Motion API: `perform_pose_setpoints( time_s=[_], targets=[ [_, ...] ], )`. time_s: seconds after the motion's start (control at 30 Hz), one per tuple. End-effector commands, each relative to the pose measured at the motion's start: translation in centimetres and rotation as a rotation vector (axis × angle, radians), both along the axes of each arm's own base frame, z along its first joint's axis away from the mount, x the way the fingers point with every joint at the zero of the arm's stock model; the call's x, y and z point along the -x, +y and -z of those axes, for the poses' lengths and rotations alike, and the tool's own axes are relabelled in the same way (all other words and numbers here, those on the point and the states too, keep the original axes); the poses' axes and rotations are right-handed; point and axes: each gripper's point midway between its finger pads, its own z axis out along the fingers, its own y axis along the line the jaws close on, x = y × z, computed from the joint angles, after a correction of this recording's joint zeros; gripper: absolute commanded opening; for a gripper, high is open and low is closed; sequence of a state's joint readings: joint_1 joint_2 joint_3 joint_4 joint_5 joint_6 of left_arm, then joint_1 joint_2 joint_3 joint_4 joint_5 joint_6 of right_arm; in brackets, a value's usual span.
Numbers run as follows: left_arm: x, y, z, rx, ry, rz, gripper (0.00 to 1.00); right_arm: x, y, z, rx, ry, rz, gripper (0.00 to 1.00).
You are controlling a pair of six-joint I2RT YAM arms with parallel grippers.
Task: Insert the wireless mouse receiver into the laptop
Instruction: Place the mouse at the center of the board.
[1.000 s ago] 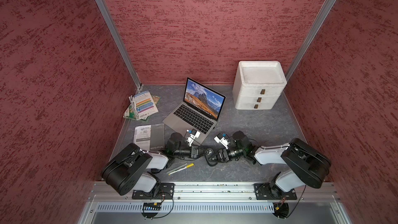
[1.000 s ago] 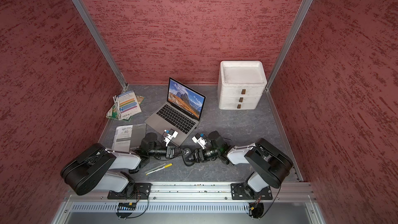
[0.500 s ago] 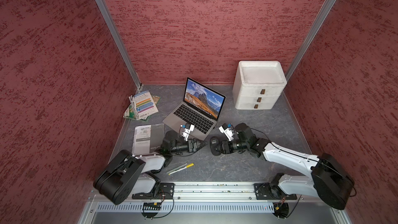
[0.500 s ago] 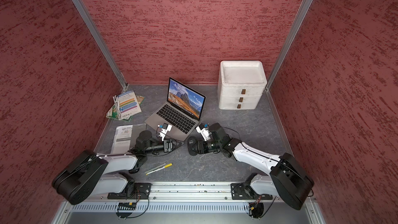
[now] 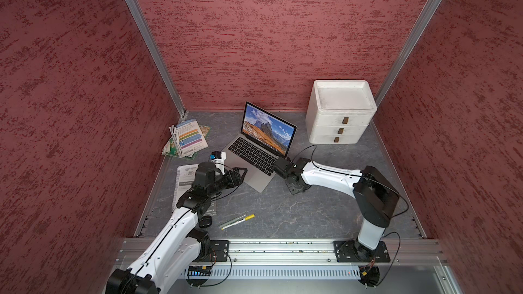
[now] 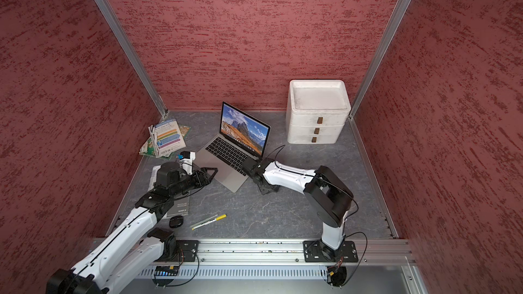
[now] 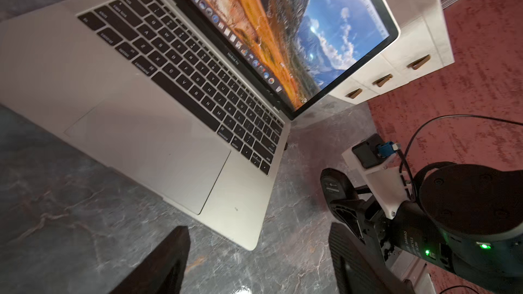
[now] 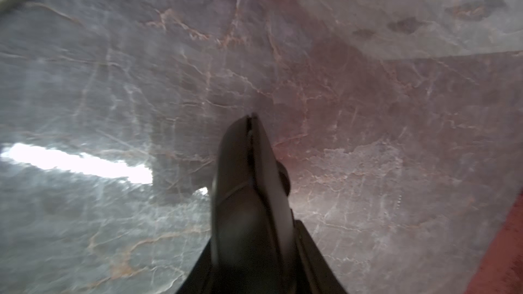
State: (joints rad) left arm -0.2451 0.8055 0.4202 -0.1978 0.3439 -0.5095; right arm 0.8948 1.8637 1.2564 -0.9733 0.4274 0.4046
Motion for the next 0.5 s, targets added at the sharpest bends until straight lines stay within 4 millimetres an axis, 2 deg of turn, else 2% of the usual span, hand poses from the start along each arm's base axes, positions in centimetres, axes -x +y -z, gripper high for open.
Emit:
perform_pose_setpoints(
  time_s=[0.0, 0.07, 0.13, 0.23, 0.3, 0.37, 0.4, 0.43, 0.47],
  targets=[
    [0.2, 1.3, 1.1, -0.071, 0.039, -0.034, 0.84, -0.5, -0.1, -1.7, 0.122, -0.054, -0.047, 0.36],
    [0.0, 1.6, 1.0, -0.073, 0.035, -0.045, 0.85, 0.3, 1.4, -1.2, 0.067, -0.020, -0.061, 0.54],
    [-0.4, 2.0, 0.8, -0.089, 0.019, -0.068, 0.85, 1.2, 3.3, -1.5, -0.039, 0.007, -0.077, 0.62],
    [-1.4, 3.0, 0.7, -0.125, -0.012, -0.113, 0.85, 2.5, 6.3, -3.7, -0.229, 0.021, -0.111, 0.70],
    [-2.4, 4.1, 0.4, -0.159, -0.041, -0.161, 0.87, 2.7, 6.9, -5.7, -0.332, -0.013, -0.111, 0.77],
    [-3.4, 5.8, -0.1, -0.195, -0.087, -0.235, 0.91, 1.8, 5.8, -8.3, -0.422, -0.117, -0.078, 0.86],
    [-3.9, 7.2, -0.5, -0.235, -0.123, -0.290, 0.94, 0.8, 4.3, -9.3, -0.448, -0.191, -0.046, 0.90],
    [-4.3, 9.2, -0.5, -0.295, -0.150, -0.373, 0.99, -0.4, 2.7, -10.4, -0.490, -0.274, -0.012, 0.95],
    [-4.6, 11.3, -0.8, -0.293, -0.155, -0.476, 1.00, -1.7, 0.8, -10.9, -0.527, -0.344, 0.024, 0.98]
  ],
)
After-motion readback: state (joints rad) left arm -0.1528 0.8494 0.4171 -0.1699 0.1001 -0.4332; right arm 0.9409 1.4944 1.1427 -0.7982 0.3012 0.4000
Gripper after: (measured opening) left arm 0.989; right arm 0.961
